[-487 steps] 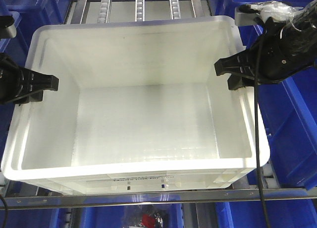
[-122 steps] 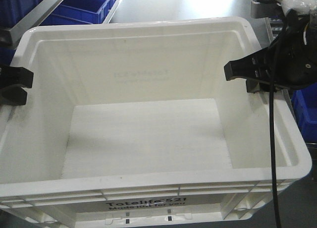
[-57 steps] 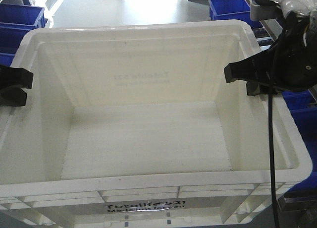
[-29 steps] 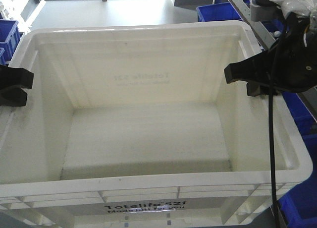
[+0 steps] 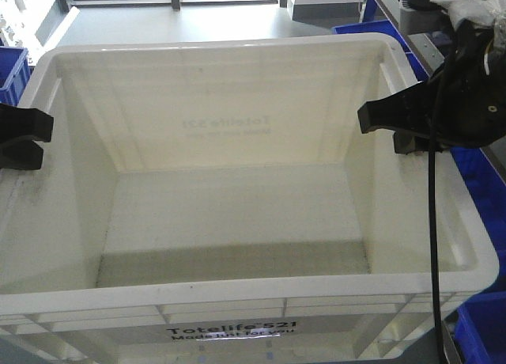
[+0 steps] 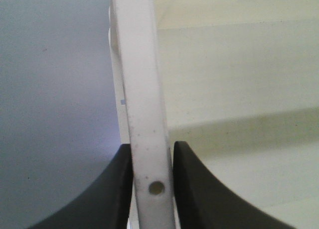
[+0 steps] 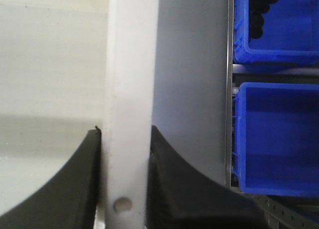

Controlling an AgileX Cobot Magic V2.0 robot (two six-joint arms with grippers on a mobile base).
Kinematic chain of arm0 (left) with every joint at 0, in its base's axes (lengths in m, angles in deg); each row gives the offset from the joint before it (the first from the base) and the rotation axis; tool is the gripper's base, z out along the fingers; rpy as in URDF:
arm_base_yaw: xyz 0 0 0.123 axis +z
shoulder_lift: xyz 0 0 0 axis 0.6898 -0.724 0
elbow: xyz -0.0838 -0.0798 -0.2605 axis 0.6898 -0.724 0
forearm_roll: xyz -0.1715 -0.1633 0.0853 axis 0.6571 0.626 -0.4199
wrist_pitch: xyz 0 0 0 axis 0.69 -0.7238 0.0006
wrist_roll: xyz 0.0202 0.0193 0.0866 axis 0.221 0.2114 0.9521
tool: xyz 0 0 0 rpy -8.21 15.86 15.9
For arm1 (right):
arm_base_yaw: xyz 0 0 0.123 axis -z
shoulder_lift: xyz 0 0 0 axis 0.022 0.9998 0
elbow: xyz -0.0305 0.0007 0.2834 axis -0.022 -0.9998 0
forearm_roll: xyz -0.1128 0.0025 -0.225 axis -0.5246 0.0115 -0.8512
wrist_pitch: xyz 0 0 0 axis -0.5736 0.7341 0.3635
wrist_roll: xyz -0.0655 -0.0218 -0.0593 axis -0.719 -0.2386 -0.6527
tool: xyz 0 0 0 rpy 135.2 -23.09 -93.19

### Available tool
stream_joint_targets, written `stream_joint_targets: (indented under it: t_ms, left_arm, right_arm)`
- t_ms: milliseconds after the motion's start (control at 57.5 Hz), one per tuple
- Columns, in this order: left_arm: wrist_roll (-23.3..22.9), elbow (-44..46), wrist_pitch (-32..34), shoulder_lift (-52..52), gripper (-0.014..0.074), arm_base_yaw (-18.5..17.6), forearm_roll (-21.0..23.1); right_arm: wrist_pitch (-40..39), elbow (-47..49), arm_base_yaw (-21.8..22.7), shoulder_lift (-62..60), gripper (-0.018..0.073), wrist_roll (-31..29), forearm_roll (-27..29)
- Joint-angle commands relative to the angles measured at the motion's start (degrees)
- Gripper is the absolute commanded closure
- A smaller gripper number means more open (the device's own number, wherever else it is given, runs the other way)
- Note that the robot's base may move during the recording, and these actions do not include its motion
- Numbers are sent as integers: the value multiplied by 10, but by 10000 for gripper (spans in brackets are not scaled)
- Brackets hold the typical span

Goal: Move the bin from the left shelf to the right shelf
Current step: 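Carry the tote with both grippers while driving across the room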

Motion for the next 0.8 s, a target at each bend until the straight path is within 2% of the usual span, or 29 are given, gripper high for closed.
stream_joint_targets:
  t_ms: [0, 783]
  left_arm:
    - [13, 25, 53, 17, 603, -3, -6]
    - [13, 25, 53, 16, 603, -3, -6]
  right_arm:
    - [-38, 25, 0, -22, 559, -13, -35]
    - [-27, 25, 0, -23, 559, -13, -35]
